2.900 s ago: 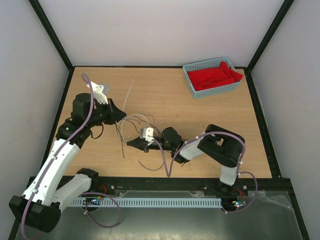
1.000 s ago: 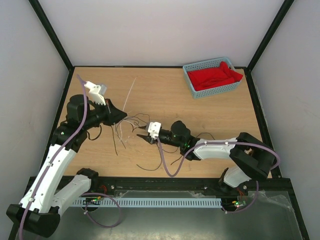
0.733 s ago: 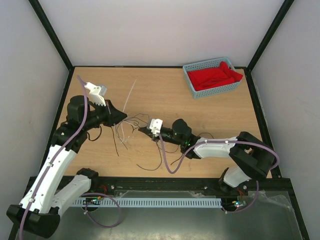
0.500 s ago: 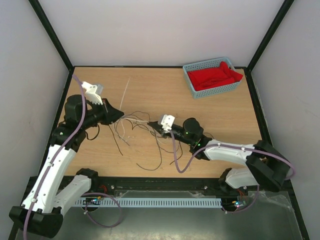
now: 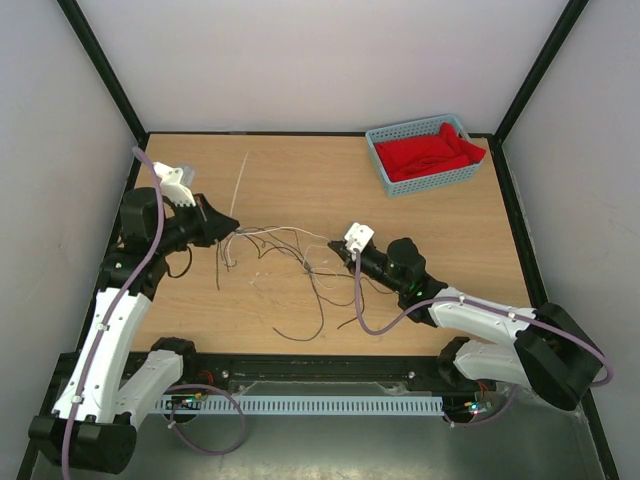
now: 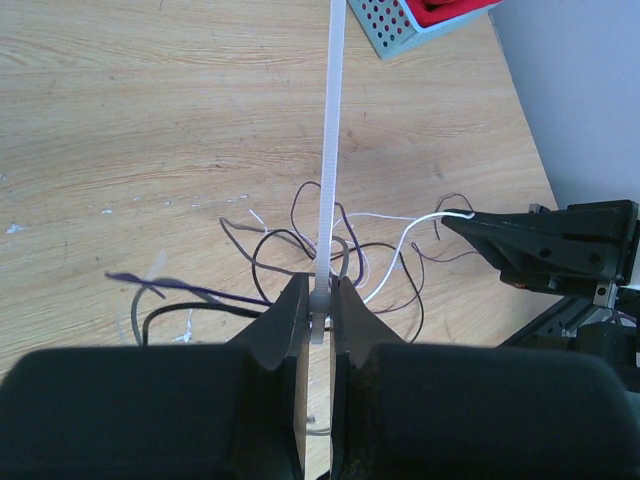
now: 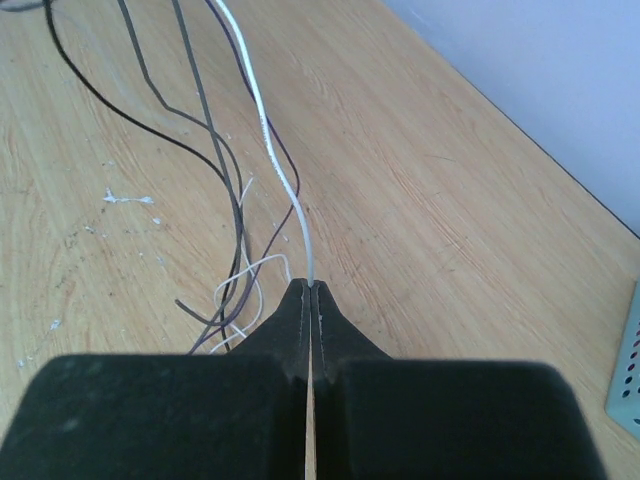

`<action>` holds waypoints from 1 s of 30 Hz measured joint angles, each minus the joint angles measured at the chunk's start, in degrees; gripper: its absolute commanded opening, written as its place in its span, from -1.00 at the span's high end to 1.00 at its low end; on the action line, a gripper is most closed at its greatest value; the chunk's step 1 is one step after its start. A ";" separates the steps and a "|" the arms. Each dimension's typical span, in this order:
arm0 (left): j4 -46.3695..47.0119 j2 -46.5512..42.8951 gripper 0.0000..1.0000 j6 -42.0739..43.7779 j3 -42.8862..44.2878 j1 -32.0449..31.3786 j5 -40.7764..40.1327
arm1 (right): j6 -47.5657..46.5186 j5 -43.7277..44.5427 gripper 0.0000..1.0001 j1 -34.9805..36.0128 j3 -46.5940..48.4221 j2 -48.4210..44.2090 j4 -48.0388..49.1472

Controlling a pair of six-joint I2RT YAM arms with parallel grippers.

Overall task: Zip-tie the wires
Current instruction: Adjust the cable at the center of the board.

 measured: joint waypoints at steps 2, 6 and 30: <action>0.00 0.07 1.00 -0.02 0.00 0.09 0.26 | 0.37 -0.87 0.73 -0.24 0.00 0.00 -0.31; 0.02 0.55 1.00 -0.13 0.00 0.09 0.74 | 1.73 -6.21 1.00 -0.24 0.61 1.14 -0.33; 0.04 0.81 1.00 -0.28 0.00 0.81 0.63 | 3.37 13.42 1.00 -3.32 0.96 1.38 -5.86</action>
